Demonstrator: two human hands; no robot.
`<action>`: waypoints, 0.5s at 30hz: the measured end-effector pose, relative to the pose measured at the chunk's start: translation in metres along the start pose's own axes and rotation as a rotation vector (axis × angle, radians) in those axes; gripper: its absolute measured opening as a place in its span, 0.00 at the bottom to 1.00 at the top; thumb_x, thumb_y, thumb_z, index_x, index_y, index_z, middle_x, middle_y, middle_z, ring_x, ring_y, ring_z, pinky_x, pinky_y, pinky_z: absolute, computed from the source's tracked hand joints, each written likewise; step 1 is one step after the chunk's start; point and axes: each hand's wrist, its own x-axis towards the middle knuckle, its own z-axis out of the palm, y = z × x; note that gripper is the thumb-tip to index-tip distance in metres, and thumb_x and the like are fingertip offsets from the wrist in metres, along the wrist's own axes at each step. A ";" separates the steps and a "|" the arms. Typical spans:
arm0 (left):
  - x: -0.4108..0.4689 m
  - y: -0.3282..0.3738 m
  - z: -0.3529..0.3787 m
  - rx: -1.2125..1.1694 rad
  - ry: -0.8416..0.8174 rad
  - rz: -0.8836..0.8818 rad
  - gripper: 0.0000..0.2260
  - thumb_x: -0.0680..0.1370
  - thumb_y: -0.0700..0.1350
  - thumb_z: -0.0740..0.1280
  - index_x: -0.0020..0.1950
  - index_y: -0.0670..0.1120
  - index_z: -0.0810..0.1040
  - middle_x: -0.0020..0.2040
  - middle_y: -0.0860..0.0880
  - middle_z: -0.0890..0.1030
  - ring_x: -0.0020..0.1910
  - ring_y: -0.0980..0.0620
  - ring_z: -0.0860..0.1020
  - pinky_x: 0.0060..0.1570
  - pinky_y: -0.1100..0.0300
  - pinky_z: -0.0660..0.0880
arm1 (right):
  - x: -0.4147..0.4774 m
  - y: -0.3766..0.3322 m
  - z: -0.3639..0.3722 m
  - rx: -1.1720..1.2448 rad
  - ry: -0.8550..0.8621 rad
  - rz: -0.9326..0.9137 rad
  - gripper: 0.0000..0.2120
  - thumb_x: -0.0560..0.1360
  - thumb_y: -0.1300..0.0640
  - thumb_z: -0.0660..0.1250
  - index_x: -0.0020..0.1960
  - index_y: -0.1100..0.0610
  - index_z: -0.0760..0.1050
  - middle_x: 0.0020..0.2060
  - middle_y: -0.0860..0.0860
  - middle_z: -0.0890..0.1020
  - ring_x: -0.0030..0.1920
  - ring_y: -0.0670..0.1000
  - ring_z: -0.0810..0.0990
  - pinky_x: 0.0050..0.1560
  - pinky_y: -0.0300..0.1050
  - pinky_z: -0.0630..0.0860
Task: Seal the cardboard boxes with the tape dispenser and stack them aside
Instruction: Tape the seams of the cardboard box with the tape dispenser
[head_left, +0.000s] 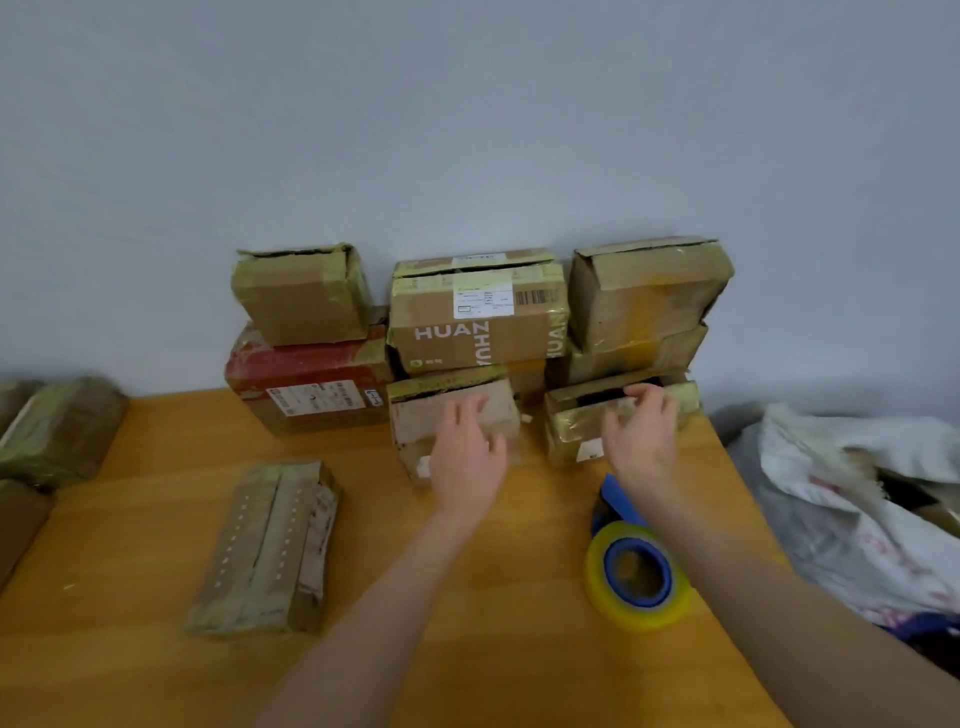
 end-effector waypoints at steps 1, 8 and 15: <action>0.001 0.012 0.011 -0.041 -0.094 -0.010 0.21 0.77 0.43 0.66 0.70 0.47 0.69 0.65 0.49 0.72 0.57 0.58 0.72 0.51 0.68 0.69 | 0.011 0.011 -0.010 0.034 0.037 0.111 0.18 0.78 0.57 0.65 0.66 0.57 0.67 0.65 0.58 0.66 0.60 0.60 0.72 0.57 0.52 0.71; 0.020 0.052 0.065 -0.262 -0.529 -0.331 0.35 0.79 0.51 0.66 0.79 0.43 0.52 0.76 0.45 0.63 0.73 0.44 0.65 0.67 0.52 0.67 | 0.055 0.060 -0.036 0.311 -0.177 0.238 0.35 0.76 0.53 0.71 0.77 0.58 0.58 0.72 0.54 0.66 0.70 0.54 0.67 0.66 0.47 0.65; -0.004 0.071 0.066 -0.354 -0.201 -0.308 0.25 0.78 0.48 0.67 0.74 0.45 0.65 0.70 0.46 0.68 0.66 0.49 0.71 0.66 0.54 0.69 | 0.059 0.056 -0.053 0.482 -0.042 0.228 0.28 0.76 0.49 0.70 0.71 0.59 0.68 0.59 0.52 0.75 0.58 0.51 0.75 0.56 0.41 0.71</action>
